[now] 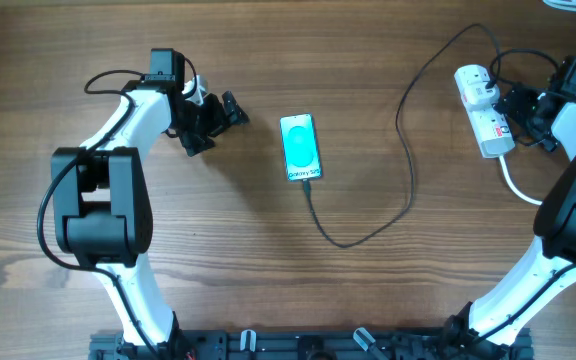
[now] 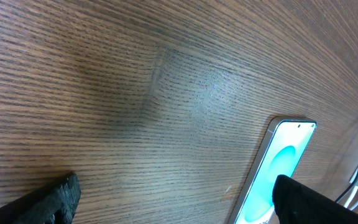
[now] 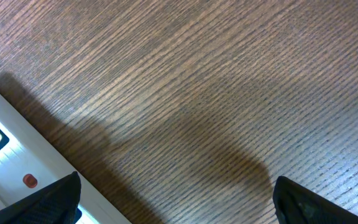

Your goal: Plug charger to phone and switch on socket

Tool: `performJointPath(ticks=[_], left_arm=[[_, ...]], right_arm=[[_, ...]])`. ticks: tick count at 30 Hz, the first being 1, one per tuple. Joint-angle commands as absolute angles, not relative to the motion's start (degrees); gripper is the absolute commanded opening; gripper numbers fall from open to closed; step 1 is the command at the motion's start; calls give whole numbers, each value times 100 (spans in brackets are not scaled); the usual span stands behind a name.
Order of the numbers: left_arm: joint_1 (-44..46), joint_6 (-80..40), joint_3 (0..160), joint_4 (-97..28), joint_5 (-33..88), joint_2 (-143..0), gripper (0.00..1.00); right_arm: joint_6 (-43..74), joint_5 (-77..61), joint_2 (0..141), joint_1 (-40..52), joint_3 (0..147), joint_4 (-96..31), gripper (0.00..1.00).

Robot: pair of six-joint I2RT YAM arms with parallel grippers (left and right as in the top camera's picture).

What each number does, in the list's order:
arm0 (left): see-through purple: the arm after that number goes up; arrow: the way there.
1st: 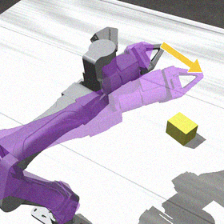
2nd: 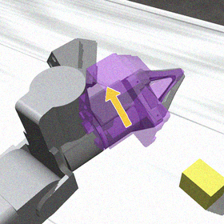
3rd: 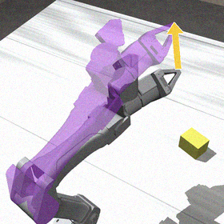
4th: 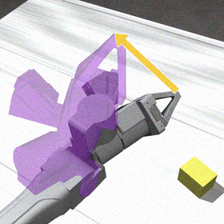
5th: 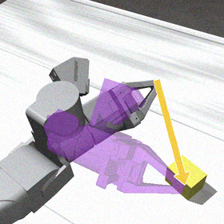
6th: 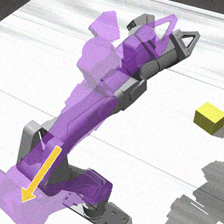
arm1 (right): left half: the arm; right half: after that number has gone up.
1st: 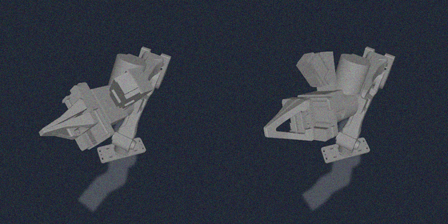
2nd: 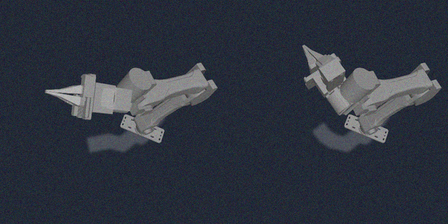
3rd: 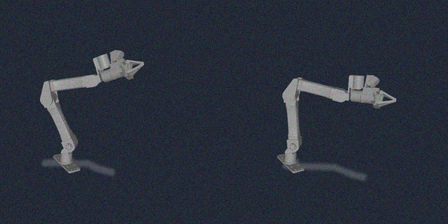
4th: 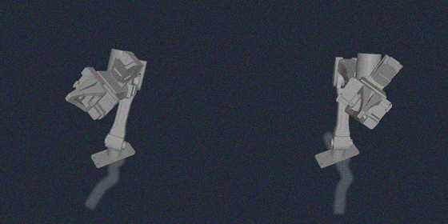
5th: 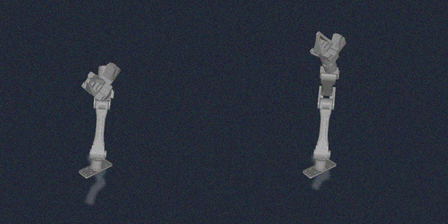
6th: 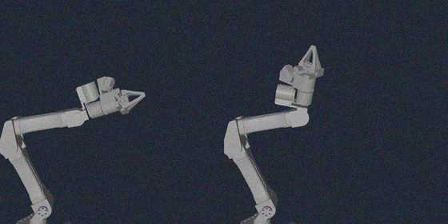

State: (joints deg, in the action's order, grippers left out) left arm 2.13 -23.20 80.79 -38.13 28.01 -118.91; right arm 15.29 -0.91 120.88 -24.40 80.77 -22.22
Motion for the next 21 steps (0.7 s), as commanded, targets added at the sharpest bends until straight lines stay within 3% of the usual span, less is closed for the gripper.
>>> performJointPath(ticks=[1,21], left_arm=[[174,-2290,8020,-3837,2716,-11959,100],[174,-2290,8020,-3837,2716,-11959,100]], right_arm=[[1350,-399,12064,-2388,8243,-2329,100],[1057,-54,12055,-2386,8285,-2659,99]])
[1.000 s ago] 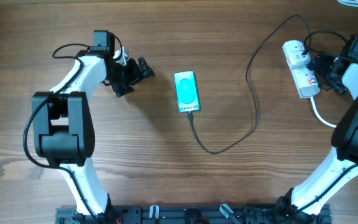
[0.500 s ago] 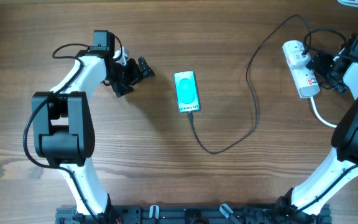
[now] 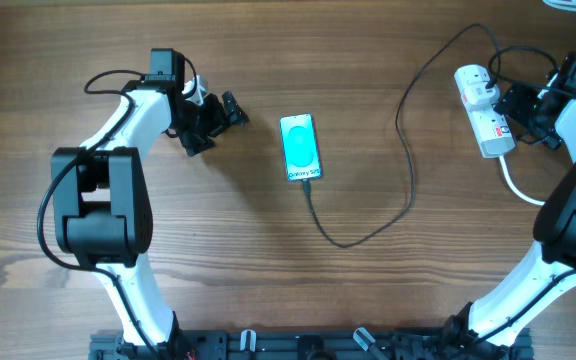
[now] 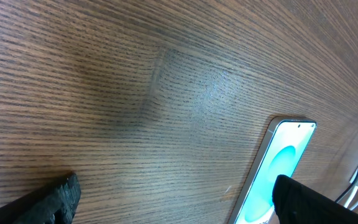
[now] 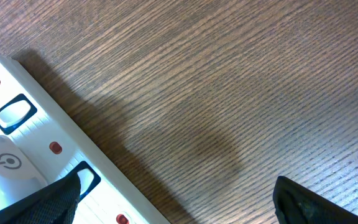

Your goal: Plug charger to phone and switch on socket

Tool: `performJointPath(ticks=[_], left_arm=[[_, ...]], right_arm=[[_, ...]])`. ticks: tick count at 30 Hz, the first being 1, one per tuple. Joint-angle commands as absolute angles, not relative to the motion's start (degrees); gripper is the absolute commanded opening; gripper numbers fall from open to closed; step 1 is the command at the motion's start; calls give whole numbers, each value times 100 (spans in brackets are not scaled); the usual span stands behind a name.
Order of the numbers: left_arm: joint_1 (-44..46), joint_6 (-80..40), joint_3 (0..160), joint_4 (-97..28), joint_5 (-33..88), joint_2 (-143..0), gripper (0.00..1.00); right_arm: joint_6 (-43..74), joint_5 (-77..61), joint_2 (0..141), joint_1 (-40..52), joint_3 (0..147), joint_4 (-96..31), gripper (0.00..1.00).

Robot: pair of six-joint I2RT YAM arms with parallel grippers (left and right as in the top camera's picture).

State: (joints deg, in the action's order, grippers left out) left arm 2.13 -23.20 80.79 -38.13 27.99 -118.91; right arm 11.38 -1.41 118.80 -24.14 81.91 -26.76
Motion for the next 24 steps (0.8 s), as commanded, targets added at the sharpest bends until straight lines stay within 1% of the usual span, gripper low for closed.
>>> performJointPath(ticks=[1,21,24], left_arm=[[174,-2290,8020,-3837,2716,-11959,100],[174,-2290,8020,-3837,2716,-11959,100],[174,-2290,8020,-3837,2716,-11959,100]], right_arm=[[1055,-51,12057,-2388,8285,-2665,100],[1063,-64,12173,-2386,8016,-2462,100],[1048,-642,12173,-2386,8016,-2373,100]])
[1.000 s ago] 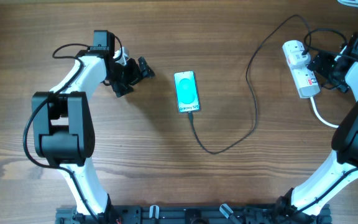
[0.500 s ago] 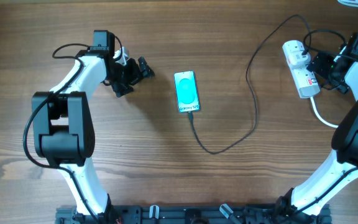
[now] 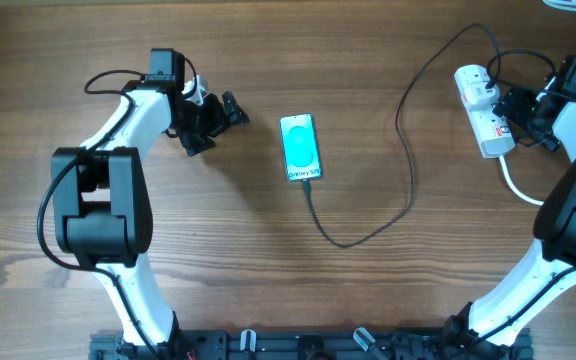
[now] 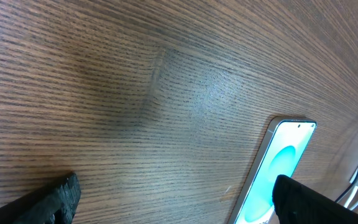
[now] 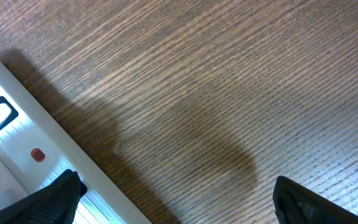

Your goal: Plug charger to phone and switch on socket

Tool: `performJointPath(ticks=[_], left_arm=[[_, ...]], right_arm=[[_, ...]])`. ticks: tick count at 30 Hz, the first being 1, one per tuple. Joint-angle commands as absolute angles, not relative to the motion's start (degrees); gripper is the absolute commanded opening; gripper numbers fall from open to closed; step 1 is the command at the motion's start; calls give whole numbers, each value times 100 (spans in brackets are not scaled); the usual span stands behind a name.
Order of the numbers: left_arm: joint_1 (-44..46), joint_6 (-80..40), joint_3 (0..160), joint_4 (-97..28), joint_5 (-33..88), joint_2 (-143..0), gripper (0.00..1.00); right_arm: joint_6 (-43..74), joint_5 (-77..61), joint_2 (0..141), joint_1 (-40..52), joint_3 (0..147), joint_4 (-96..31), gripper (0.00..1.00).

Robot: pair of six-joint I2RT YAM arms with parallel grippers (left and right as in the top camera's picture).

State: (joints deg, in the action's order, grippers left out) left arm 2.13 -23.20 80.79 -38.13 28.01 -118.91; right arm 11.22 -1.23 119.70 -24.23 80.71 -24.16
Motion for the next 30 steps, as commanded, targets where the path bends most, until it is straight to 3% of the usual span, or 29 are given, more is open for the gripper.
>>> performJointPath(ticks=[1,30], left_arm=[[174,-2290,8020,-3837,2716,-11959,100],[174,-2290,8020,-3837,2716,-11959,100]], right_arm=[[1050,-749,12173,-2386,8016,-2359,100],[1041,-239,12175,-2397,8016,-2056,100]])
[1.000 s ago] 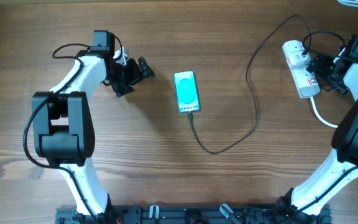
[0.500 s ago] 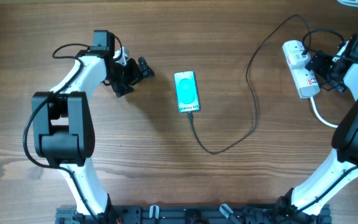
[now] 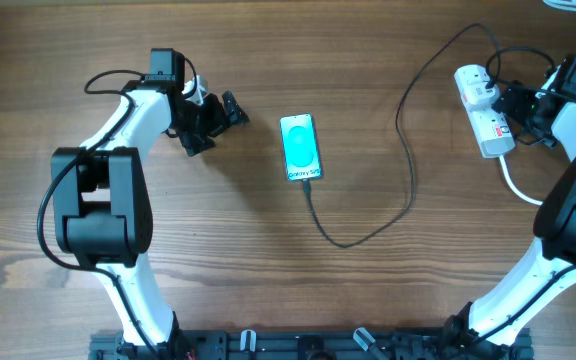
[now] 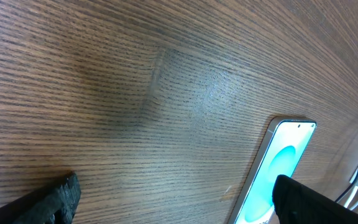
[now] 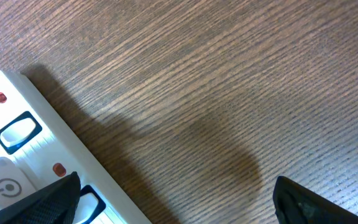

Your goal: Plug charger to phone and switch on socket

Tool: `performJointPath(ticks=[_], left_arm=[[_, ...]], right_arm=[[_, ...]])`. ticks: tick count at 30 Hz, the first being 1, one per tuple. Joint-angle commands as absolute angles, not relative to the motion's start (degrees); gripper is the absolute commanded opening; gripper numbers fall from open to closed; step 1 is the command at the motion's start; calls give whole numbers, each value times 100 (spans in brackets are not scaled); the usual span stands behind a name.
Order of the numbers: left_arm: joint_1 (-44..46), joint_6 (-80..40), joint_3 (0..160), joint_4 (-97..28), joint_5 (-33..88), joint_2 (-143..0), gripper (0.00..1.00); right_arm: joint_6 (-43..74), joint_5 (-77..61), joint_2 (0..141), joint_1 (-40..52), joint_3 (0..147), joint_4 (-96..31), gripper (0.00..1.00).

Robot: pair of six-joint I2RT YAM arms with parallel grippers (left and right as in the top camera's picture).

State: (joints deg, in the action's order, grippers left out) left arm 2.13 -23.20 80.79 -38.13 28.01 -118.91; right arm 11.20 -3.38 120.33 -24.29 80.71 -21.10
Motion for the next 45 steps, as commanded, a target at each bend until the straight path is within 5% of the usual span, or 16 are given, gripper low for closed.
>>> performJointPath(ticks=[1,45], left_arm=[[174,-2290,8020,-3837,2716,-11959,100],[174,-2290,8020,-3837,2716,-11959,100]], right_arm=[[1041,-242,12175,-2399,8016,-2023,100],[1048,-980,12175,-2397,8016,-2722,100]])
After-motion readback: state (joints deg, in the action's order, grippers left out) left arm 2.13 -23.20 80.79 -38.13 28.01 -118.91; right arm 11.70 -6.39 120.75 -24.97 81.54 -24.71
